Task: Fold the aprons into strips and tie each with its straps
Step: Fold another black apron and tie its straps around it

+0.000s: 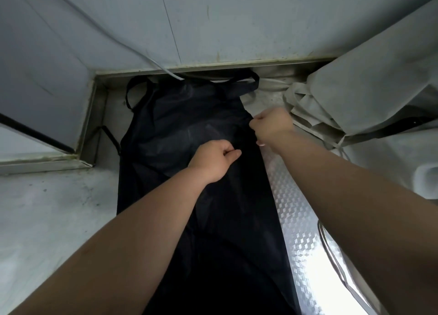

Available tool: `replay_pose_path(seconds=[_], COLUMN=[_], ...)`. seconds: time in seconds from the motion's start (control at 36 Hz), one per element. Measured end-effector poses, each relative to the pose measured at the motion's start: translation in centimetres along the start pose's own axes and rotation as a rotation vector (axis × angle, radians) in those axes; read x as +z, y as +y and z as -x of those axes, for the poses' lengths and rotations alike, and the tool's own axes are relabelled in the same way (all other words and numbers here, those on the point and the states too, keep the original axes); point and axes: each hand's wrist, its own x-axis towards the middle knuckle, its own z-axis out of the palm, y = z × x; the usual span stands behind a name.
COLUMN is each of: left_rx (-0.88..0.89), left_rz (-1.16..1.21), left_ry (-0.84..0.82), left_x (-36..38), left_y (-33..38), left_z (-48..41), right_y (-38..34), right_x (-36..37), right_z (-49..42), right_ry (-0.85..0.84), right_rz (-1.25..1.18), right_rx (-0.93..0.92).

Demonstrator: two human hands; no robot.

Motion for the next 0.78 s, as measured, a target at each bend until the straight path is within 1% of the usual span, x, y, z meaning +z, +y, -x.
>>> replay_pose_path(seconds=[0.03,0.08,0.11,0.14,0.17,0.19,0.25,0.28,0.39,0.44,0.5,0.56,0.61,0.69,0.78], left_rx=[-0.002,-0.009,-0.010,-0.004,0.008,0.021,0.037,0.042,0.021,0.004,-0.008,-0.017,-0.059,-0.121,-0.098], left_rz=[-0.024,-0.058,-0.066,-0.072,-0.077,-0.079,-0.056,-0.039,-0.023,-0.035,-0.099,-0.222,-0.322,-0.392,-0.484], left_ry=[-0.022,-0.040,-0.032,-0.014,0.014,0.052,0.153,0.203,0.342,0.369,0.384,0.374,0.310,0.141,0.000], left_x=[0.0,-0.1,-0.1,-0.1,-0.2,-0.4,-0.9,-1.2,-3.2,-4.3,-5.3,-5.7,-5.9,-5.6,-4.9], left_y=[-0.1,-0.4,-0.5,-0.5,-0.6,-0.7,-1.1,-1.4,-3.1,-4.2,-5.8,-6.9,-8.1,-9.8,-10.7], left_z=[-0.1,0.1,0.0,0.1,0.3,0.4,1.0,1.4,3.4,4.6,6.1,6.7,7.9,9.5,10.1], right_y=[0.1,-0.3,-0.4,-0.3,-0.2,0.1,0.8,1.1,2.8,3.5,3.7,3.5,3.0,2.3,2.6], right_x=[0.1,0.4,0.4,0.4,0.5,0.6,0.7,0.8,2.1,2.8,3.9,4.4,5.4,7.4,8.7], right_z=[0.1,0.9,1.2,1.5,1.7,1.9,2.8,3.3,5.1,6.2,7.9,8.8,9.8,10.7,10.8], right_ry=[0.000,-0.021,-0.039,-0.051,-0.046,-0.019,0.033,0.037,-0.047,-0.033,-0.010,-0.015,-0.091,-0.251,-0.301], right_rz=[-0.183,-0.667,-0.860,-0.949,-0.922,-0.783,-0.421,-0.301,-0.041,0.107,0.229,0.284,0.346,0.594,0.732], right_rx=[0.049,0.130,0.136,0.122,0.086,0.033,-0.074,-0.106,-0.100,-0.116,-0.182,-0.244,-0.279,-0.245,-0.188])
